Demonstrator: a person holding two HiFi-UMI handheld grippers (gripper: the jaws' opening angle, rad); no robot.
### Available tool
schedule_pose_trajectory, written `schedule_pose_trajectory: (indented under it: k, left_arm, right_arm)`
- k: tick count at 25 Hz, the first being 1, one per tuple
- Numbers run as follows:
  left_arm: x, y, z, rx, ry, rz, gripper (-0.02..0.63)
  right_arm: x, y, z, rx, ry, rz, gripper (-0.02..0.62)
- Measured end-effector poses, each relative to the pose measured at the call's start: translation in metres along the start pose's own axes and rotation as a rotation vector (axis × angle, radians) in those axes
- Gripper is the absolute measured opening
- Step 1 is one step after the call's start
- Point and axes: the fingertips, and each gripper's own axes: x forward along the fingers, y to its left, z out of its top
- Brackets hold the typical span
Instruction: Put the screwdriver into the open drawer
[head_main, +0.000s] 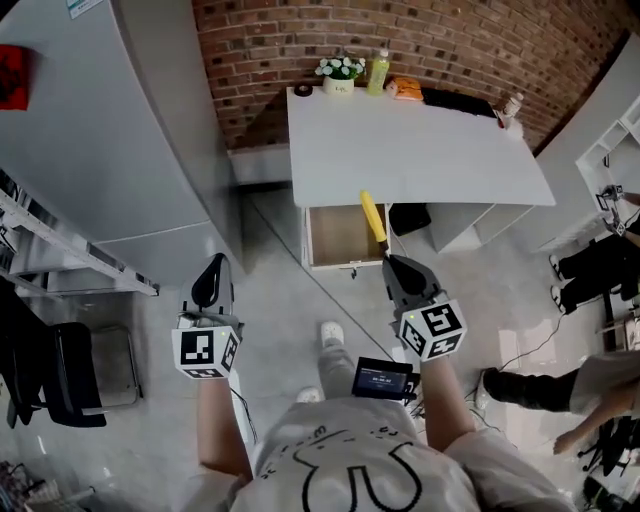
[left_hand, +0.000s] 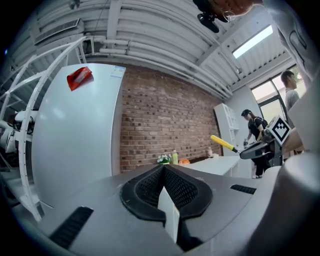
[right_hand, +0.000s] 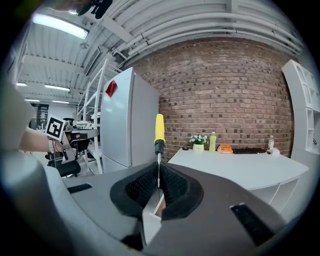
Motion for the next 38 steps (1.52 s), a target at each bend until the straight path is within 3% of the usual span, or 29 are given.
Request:
schedule_pose_trajectory:
  k: [10, 19, 24, 38]
  left_arm:
    - [0.097, 0.018, -0.013, -0.024, 0.043, 0.102, 0.011]
    - [0.121, 0.036, -0.053, -0.064, 0.120, 0.199, 0.011]
    - [0.116, 0.036, -0.087, -0.094, 0.174, 0.204, 0.011]
    - [0.096, 0.028, -0.191, -0.159, 0.301, 0.122, 0.011]
  right_arm:
    - [0.096, -0.079, 0.010, 0.004, 0.029, 0.097, 0.025]
    - [0.162, -0.090, -0.013, -0.010, 0.104, 0.226, 0.025]
    - [0.173, -0.080, -0.045, 0.002, 0.161, 0.260, 0.025]
    - [0.178, -0.047, -0.145, -0.002, 0.295, 0.293, 0.025]
